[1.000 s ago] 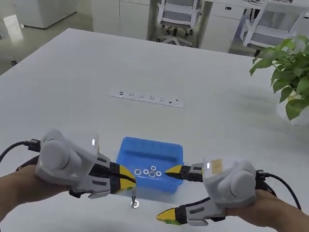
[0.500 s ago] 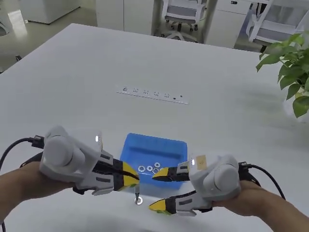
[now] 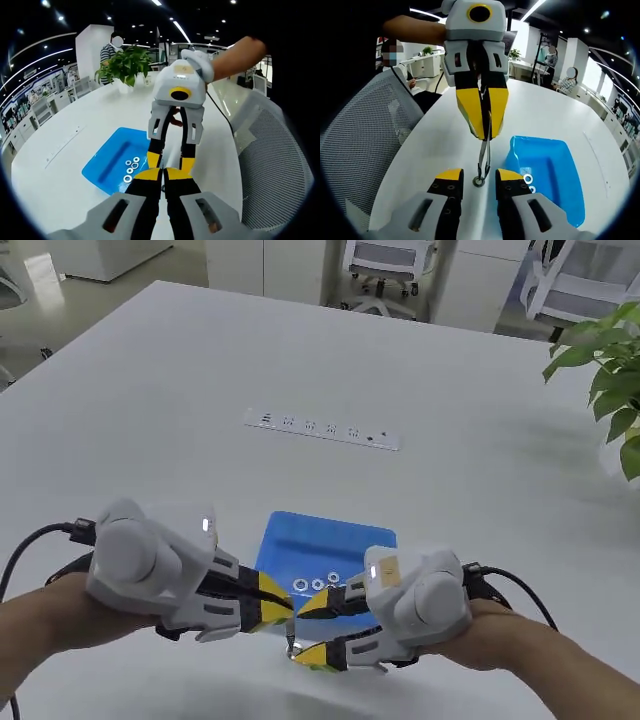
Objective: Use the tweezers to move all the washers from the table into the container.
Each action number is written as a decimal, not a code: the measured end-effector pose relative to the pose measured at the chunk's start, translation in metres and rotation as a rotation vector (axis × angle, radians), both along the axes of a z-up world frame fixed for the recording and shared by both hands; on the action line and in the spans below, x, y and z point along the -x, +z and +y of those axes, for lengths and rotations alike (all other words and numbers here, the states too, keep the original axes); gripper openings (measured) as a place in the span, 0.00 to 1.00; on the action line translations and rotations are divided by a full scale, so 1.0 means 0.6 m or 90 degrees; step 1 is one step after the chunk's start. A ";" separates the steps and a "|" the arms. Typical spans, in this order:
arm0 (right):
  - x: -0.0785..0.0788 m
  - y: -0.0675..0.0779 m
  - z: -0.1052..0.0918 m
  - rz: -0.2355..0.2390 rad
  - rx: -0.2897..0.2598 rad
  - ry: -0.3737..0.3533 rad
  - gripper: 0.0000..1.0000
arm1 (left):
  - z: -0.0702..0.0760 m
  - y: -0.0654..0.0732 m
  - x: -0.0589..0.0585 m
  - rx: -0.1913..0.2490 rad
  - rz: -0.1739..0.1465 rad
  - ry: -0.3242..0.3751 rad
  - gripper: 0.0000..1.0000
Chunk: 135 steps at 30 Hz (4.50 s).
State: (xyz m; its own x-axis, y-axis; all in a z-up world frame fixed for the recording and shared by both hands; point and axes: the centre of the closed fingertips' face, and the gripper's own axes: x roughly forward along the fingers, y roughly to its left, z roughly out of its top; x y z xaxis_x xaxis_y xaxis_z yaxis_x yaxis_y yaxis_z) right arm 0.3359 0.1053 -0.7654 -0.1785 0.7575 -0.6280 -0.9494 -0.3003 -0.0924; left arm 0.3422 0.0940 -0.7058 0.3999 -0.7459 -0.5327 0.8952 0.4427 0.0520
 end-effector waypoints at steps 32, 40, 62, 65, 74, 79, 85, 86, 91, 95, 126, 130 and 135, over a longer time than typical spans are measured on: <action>-0.001 -0.008 0.019 0.015 0.008 0.020 0.08 | -0.003 -0.008 -0.001 -0.010 0.008 -0.013 0.06; 0.000 -0.009 0.018 0.018 0.009 0.020 0.08 | -0.007 -0.010 0.001 -0.026 0.009 -0.019 0.07; 0.000 -0.004 0.014 0.017 0.006 0.016 0.08 | -0.007 -0.001 0.003 -0.008 0.019 -0.013 0.12; 0.000 0.000 0.013 0.017 0.003 0.013 0.08 | -0.004 0.000 0.003 -0.002 0.024 -0.004 0.17; 0.000 0.026 0.012 0.011 -0.007 0.010 0.08 | 0.005 0.010 0.008 0.045 0.033 0.040 0.35; -0.001 0.036 0.011 0.004 -0.011 0.012 0.08 | 0.011 0.009 0.012 0.062 0.030 0.057 0.49; -0.001 0.049 0.006 0.005 -0.011 0.015 0.08 | 0.018 0.006 0.019 0.072 0.035 0.080 0.64; -0.001 0.050 0.006 0.006 -0.010 0.015 0.08 | 0.019 0.005 0.020 0.076 0.033 0.080 0.64; -0.004 0.065 0.003 0.004 -0.012 0.013 0.08 | 0.018 0.007 0.027 0.092 0.034 0.091 0.78; -0.010 0.083 0.003 -0.001 -0.018 0.011 0.08 | 0.017 0.010 0.031 0.102 0.037 0.101 0.88; -0.112 0.109 0.007 -0.018 -0.040 -0.047 0.09 | 0.033 0.045 0.021 0.124 0.021 0.143 0.99; -0.123 0.102 0.010 -0.020 -0.040 -0.056 0.09 | 0.036 0.043 0.020 0.127 0.022 0.148 0.99; -0.136 0.093 0.016 -0.018 -0.041 -0.066 0.09 | 0.036 0.044 0.020 0.128 0.024 0.153 0.99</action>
